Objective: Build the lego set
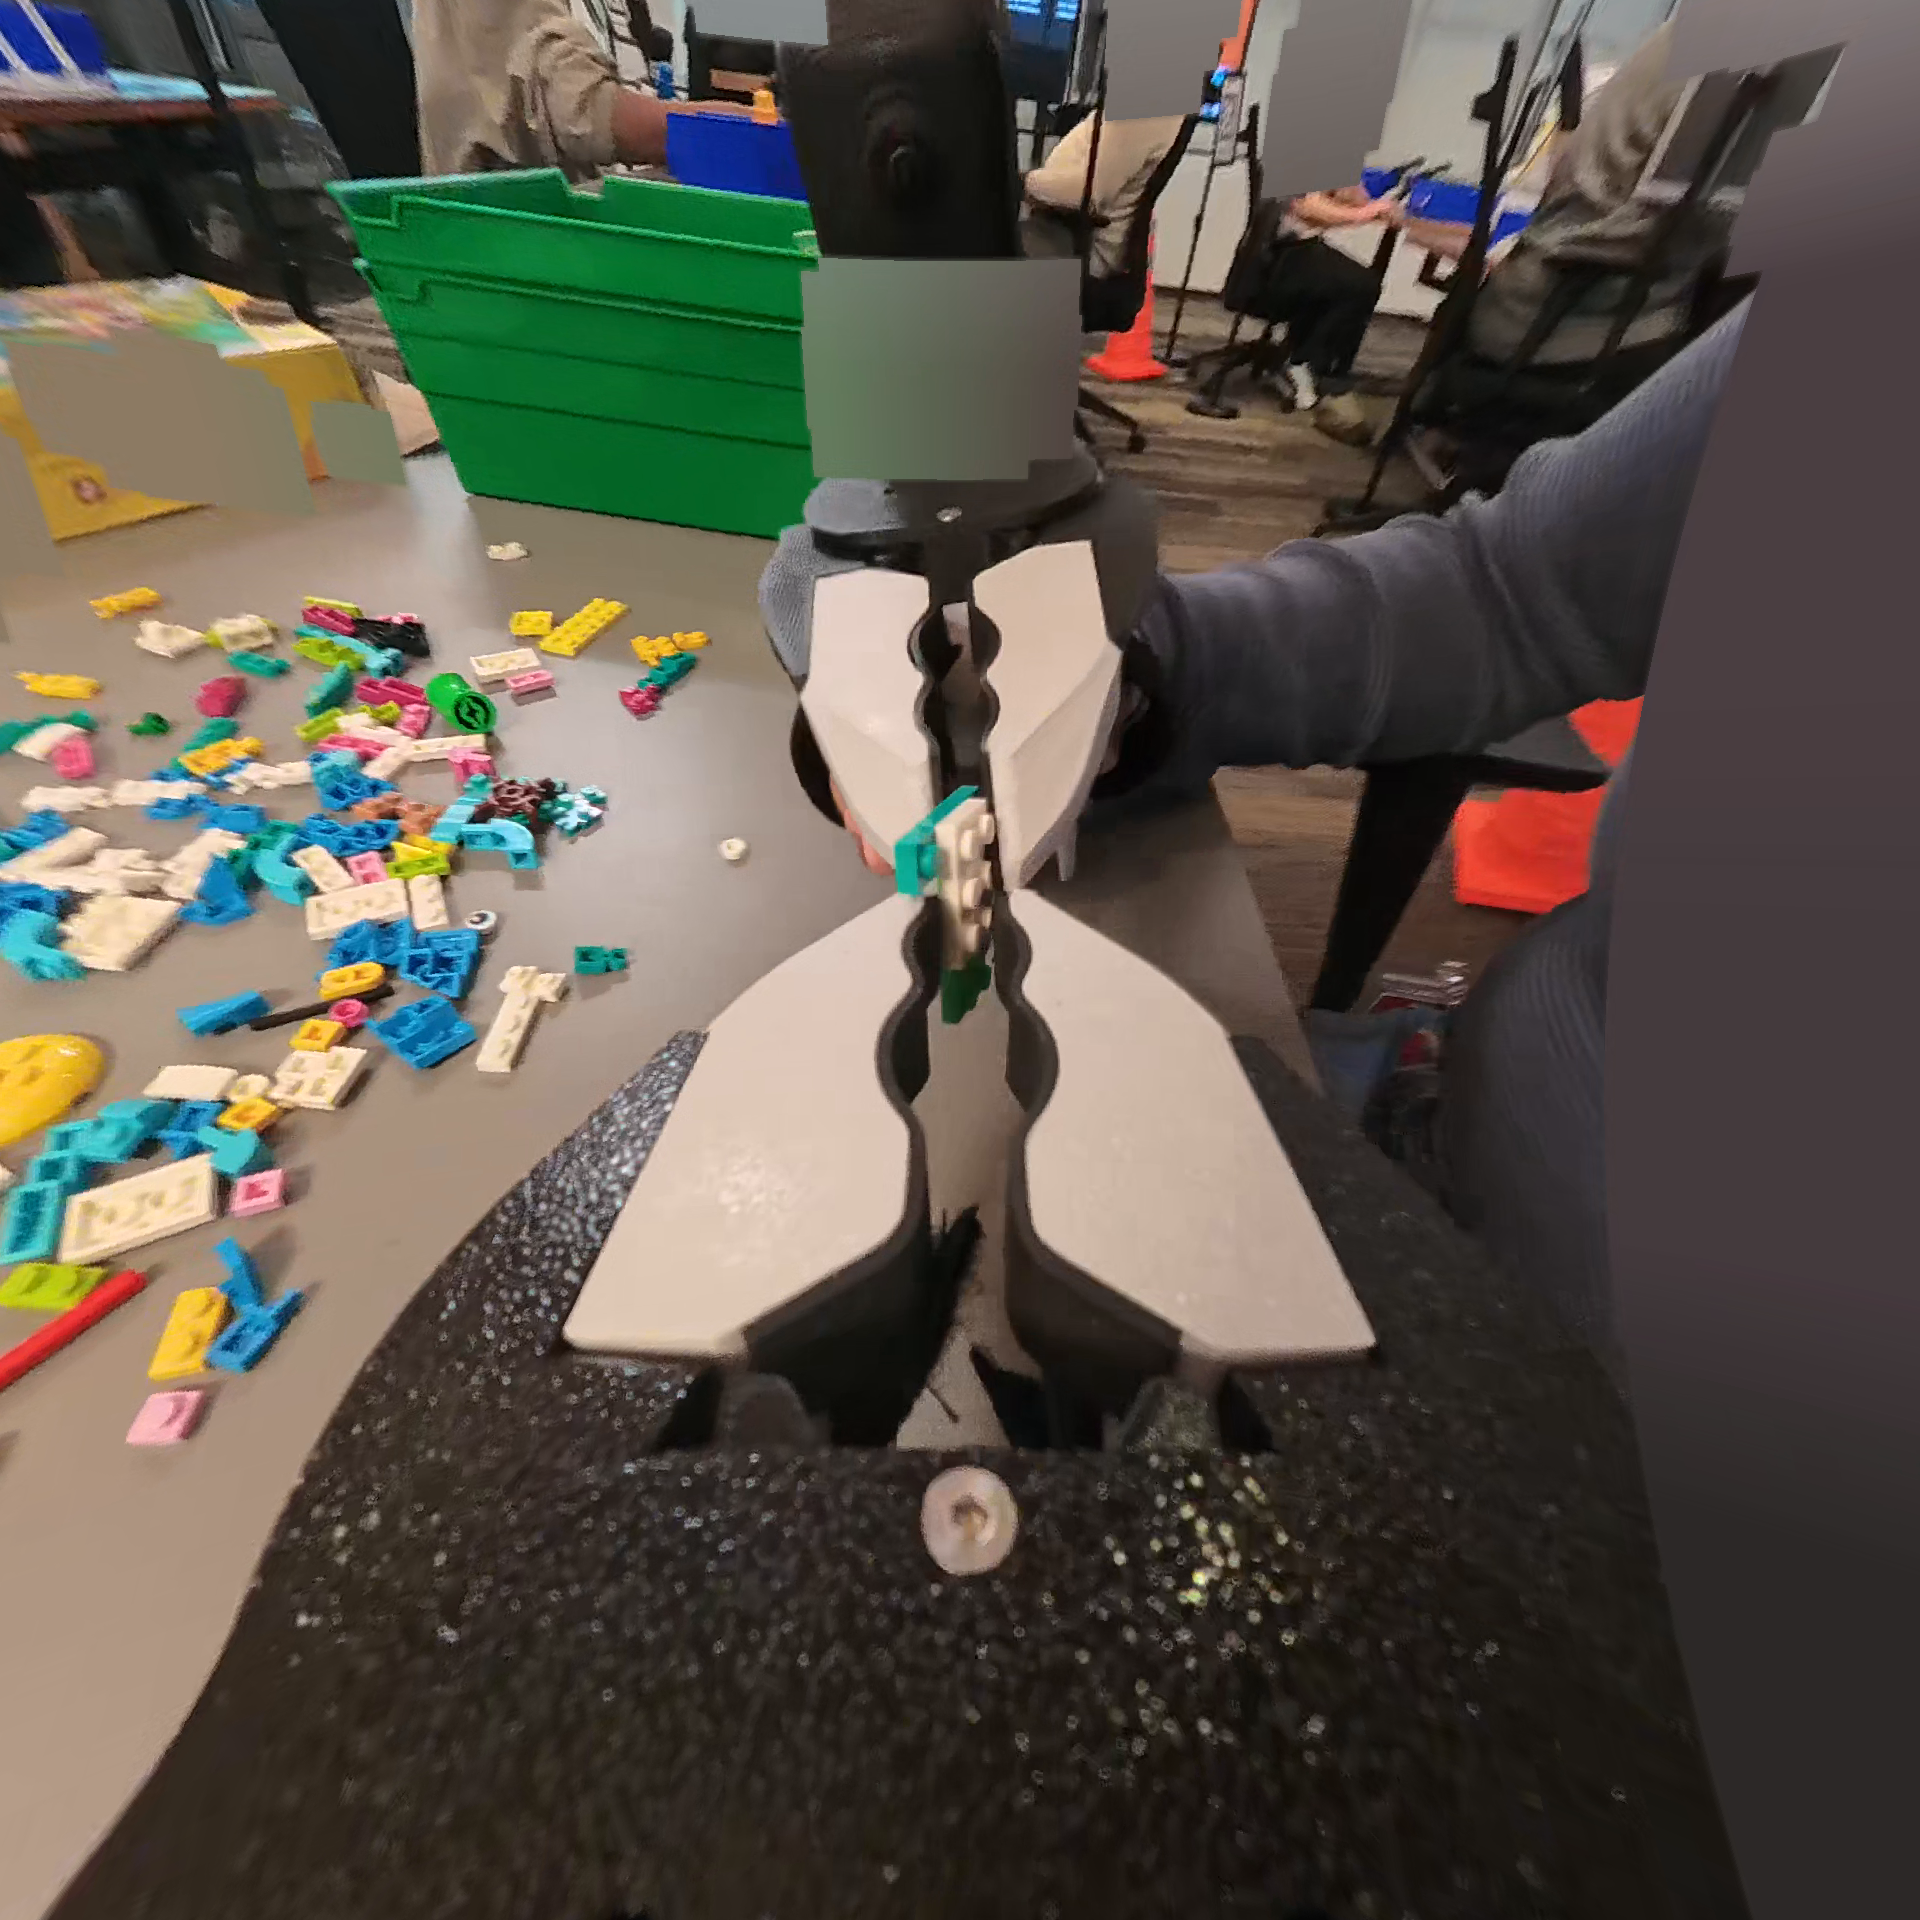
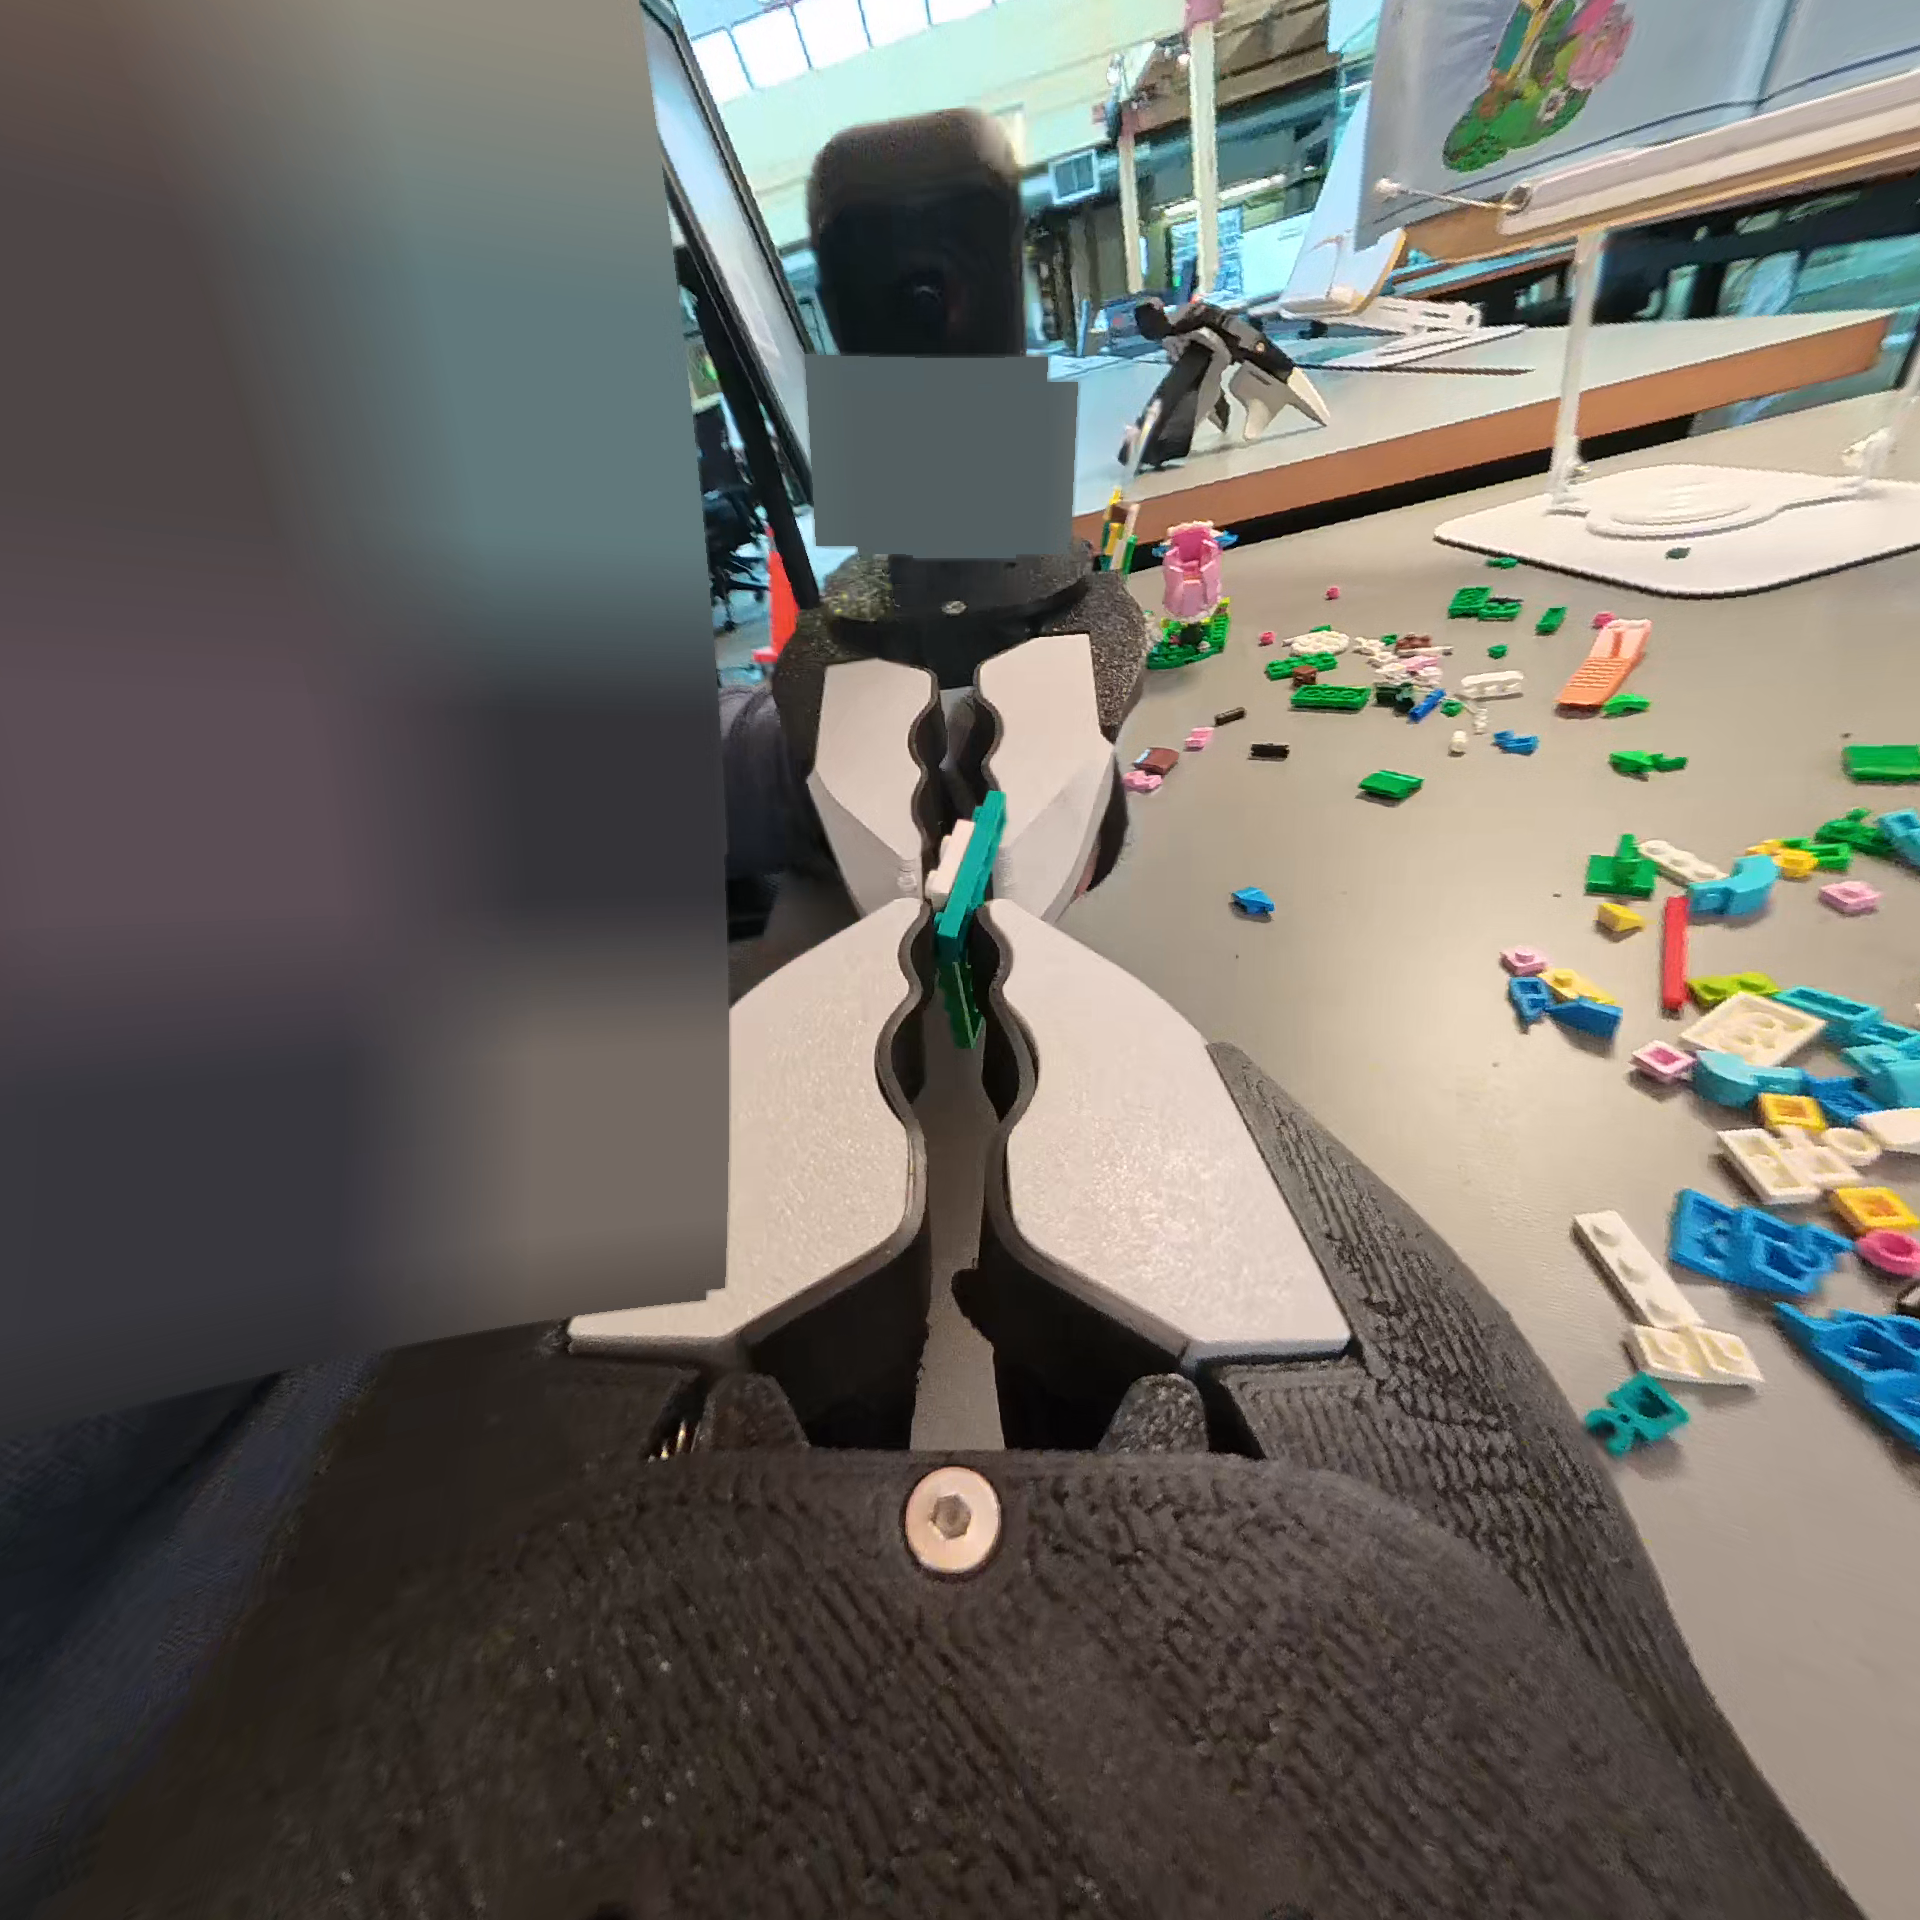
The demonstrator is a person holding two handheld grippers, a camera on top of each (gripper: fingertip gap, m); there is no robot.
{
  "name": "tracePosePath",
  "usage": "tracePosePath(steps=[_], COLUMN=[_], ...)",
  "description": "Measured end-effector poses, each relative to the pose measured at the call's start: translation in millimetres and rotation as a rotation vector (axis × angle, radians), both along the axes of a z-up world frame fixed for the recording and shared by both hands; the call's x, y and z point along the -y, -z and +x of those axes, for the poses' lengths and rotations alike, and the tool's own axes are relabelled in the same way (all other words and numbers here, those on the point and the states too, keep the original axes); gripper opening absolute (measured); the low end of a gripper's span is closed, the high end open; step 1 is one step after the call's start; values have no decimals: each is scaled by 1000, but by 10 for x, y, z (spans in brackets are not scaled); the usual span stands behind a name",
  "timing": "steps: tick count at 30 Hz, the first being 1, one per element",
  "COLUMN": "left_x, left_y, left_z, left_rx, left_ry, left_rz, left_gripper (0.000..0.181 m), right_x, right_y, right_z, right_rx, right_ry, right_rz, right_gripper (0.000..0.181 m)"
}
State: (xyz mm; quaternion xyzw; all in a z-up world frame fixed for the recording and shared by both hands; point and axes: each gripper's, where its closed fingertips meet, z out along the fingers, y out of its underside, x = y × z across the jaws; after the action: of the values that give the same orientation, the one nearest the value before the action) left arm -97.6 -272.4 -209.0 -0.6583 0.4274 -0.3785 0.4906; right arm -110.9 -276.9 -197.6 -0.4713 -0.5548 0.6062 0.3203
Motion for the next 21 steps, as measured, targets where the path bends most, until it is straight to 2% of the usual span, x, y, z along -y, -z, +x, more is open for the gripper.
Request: tracePosePath(steps=[8,21], left_x=[34,-48], left_y=[2,-38], left_z=[33,-36], left_rx=[-75,40], left_ry=[-14,-66], left_rz=[187,140], left_gripper=[9,9], right_x=[58,-52], right_y=[6,-62], right_z=[37,59], right_rx=[10,-65], right_ry=[26,134], right_rz=[214,267], right_gripper=[5,12])
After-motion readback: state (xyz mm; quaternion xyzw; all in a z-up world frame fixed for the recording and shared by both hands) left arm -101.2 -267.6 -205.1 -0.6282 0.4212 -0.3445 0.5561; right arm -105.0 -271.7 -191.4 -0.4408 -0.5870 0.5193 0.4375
